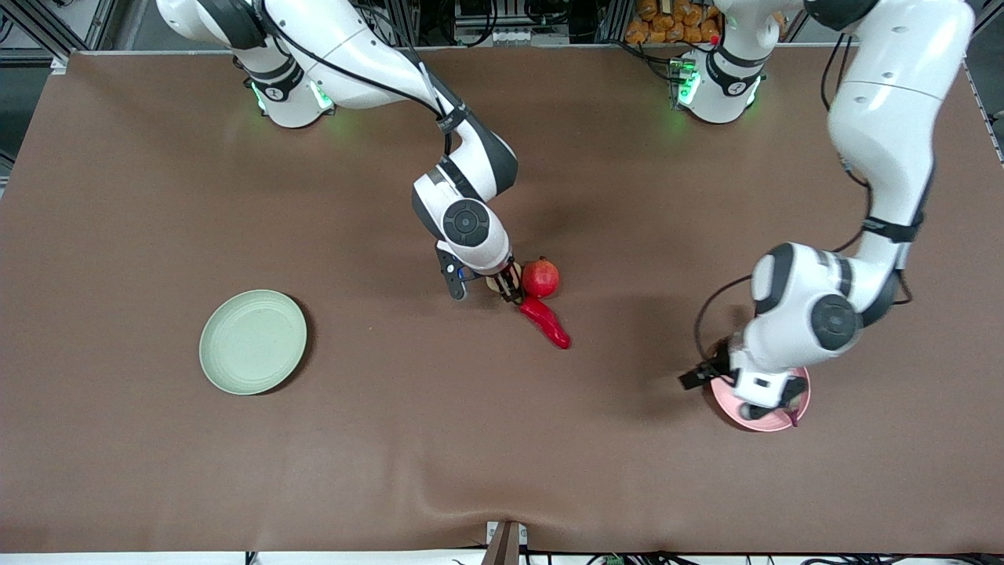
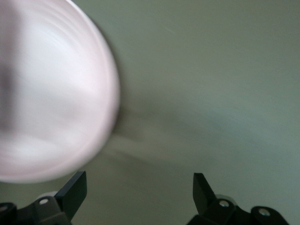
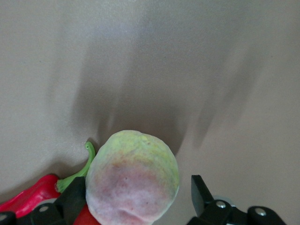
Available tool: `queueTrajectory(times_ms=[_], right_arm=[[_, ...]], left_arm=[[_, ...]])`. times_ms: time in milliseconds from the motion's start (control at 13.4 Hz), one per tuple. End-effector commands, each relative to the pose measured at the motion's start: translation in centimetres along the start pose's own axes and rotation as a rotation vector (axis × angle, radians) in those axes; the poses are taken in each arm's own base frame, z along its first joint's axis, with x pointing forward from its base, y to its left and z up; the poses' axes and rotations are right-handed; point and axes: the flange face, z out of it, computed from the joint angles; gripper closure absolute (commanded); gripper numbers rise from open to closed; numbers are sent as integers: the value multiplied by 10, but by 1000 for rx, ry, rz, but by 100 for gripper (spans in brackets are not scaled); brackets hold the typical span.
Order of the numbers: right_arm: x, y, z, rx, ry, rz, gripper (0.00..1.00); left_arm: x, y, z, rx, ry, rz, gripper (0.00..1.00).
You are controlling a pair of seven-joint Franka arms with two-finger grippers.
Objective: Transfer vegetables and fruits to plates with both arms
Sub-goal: 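Release the eggplant, grasp the chili while the right gripper carries the peach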
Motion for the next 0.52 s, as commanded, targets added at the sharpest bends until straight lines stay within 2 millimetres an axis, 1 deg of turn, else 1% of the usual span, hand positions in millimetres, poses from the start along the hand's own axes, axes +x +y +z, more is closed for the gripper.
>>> queueTrajectory(times_ms=[0,75,149,224,298,373,447], right_arm=[[8,-4,-2,0,14,-19,94],[11,-7,-8,2,13,-34,100],[19,-9,-16,-17,13,-60,100],[23,-12,-26,-47,14,-84,100],[27,-17,-41,-71,15,-104,100],[44,-23,-60,-109,14,-125,100],[67,-28,-81,-148,4,-164,100]], left_arm=[[-35,41,18,-49,14,-88,0],[-52,57,26,-62,14,-85,0],[-69,73,31,-76,18,-94,0],[-79,80,39,-80,12,-132,0],[-90,88,45,-93,11,-162,0],[-110,103,53,-107,9,-171,0],[-129,114,64,-113,3,-183,0]])
